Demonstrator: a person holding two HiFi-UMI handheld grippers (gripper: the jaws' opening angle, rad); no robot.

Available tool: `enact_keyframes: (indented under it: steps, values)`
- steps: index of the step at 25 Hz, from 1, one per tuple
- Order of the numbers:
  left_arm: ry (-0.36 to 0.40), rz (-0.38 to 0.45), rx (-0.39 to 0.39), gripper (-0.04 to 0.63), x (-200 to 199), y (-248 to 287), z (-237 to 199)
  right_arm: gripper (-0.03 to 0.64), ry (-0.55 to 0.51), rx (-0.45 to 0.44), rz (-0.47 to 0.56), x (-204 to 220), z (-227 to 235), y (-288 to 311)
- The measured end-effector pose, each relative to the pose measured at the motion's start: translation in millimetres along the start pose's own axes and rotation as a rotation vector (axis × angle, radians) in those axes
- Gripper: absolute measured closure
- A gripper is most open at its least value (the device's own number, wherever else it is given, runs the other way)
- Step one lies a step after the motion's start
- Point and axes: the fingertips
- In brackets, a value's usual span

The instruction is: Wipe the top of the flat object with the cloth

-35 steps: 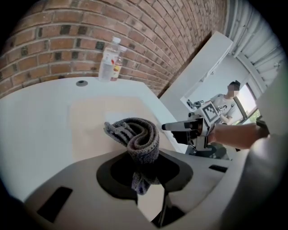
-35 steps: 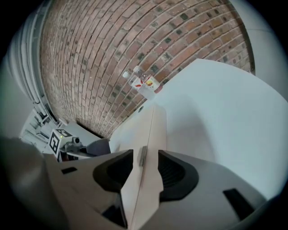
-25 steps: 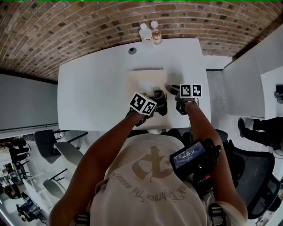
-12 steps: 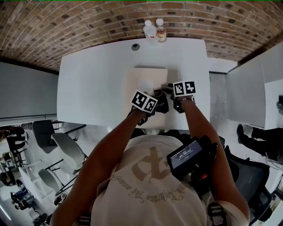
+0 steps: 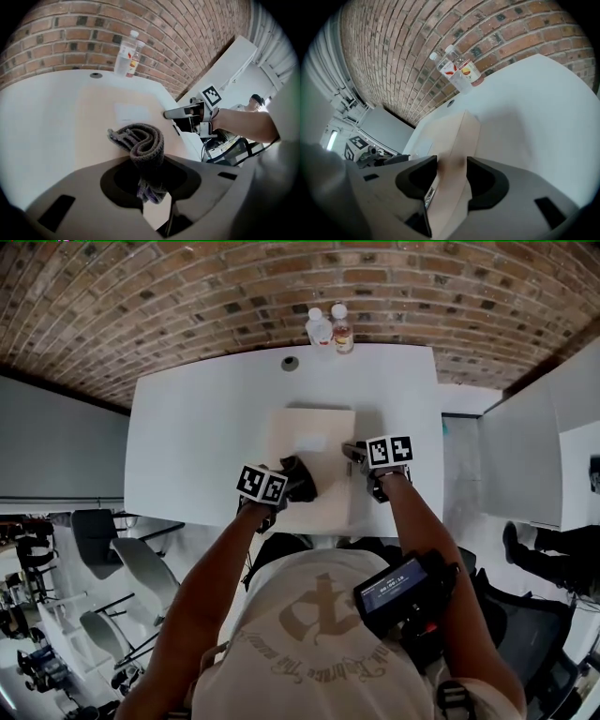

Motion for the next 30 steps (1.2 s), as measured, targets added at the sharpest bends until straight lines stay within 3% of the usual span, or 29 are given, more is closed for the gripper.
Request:
enact_keyframes:
  steps: [6,14,22,30]
  values:
    - [-0.092,0.051,-0.073,0.482,21,-41,-53,0.41,-0.006,0.005,0.009,-2,1,-1]
    - [-0.229,0.2,-0.029,0.486,37,-76,-67,0.41,-0.01,0.019,0.015,-1,0,-1]
    - [-0.066,0.158,0.125,0.486,8,-41,11,0.41,-0.017,0.033,0.02,1,0,-2]
    - [0.071,0.039,0.329,0.486,-6,17,107,0.41,-0.002,0.031,0.036,1,-1,-2]
Point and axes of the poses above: the fingertips, and each gripper's own axes: y forward along the fingers, z to its right, x out of its underside, and after that the axes turned 5 degrees about y, right-handed
